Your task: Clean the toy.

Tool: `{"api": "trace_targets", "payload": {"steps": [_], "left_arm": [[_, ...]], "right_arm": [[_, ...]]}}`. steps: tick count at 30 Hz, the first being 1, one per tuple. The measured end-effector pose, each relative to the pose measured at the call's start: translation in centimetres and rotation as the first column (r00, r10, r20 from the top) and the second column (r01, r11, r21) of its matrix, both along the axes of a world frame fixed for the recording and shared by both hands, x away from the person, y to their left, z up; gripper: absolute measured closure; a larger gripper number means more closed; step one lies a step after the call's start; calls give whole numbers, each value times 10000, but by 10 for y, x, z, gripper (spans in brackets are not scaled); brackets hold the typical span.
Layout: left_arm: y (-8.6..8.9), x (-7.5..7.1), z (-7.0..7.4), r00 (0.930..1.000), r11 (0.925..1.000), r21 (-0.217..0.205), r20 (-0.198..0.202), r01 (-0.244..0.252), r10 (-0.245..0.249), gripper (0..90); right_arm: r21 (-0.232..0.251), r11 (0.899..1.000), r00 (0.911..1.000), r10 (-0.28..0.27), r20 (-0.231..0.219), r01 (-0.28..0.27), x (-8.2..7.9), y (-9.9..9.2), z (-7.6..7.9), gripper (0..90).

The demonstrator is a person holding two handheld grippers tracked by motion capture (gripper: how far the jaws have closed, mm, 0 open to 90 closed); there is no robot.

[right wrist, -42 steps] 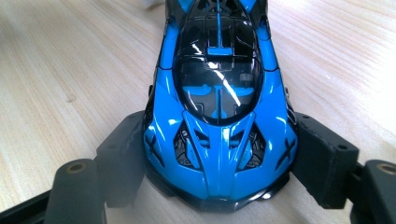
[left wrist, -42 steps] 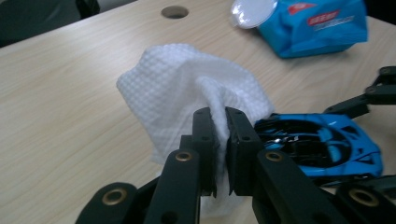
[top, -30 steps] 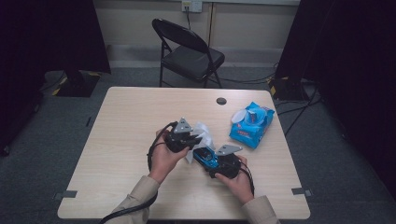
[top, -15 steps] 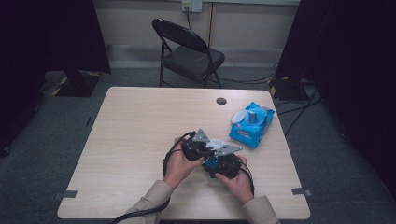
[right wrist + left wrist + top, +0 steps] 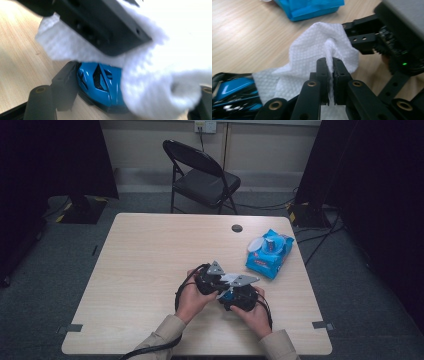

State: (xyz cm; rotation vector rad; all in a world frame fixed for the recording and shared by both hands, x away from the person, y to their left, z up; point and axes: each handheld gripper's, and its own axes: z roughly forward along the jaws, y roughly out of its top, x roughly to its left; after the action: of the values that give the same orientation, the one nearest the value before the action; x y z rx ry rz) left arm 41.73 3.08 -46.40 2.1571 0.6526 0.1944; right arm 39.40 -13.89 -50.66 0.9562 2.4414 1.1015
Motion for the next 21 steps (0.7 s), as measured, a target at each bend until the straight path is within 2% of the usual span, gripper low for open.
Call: {"api": "trace_targets", "payload": {"steps": [4, 7, 11, 13, 14, 16, 18, 21], "left_arm": [[6, 3, -3, 9991, 9994, 100, 291, -324, 321, 761], [9, 4, -6, 9990, 9992, 42, 218, -398, 397, 716], [8, 4, -6, 9989, 9993, 98, 290, -367, 364, 712], [7, 4, -5, 9988, 9991, 282, 391, -315, 304, 723], [7, 4, -5, 9989, 9990, 309, 355, -311, 300, 733], [6, 3, -5, 9996, 9991, 319, -93, -263, 266, 823], [5, 2, -7, 9997, 9991, 389, -131, -186, 192, 864], [0, -1, -8, 9980, 9999, 145, -620, 86, -77, 887]], "right_arm": [[2, 10000, 10000, -3, -6, 3, 0, 0, 0, 259], [2, 10000, 10000, -4, -6, 4, 0, 0, 0, 258], [1, 10000, 10000, -4, -7, 4, 0, 0, 0, 259], [1, 10000, 10000, -4, -6, 4, 0, 0, 0, 259], [1, 10000, 10000, -5, -7, 5, 0, 0, 0, 259], [1, 10000, 10000, -3, -7, 3, 0, 0, 0, 259], [1, 10000, 10000, -3, -7, 3, 0, 0, 0, 259], [2, 10000, 10000, -5, -8, 5, 0, 0, 0, 259]]}}
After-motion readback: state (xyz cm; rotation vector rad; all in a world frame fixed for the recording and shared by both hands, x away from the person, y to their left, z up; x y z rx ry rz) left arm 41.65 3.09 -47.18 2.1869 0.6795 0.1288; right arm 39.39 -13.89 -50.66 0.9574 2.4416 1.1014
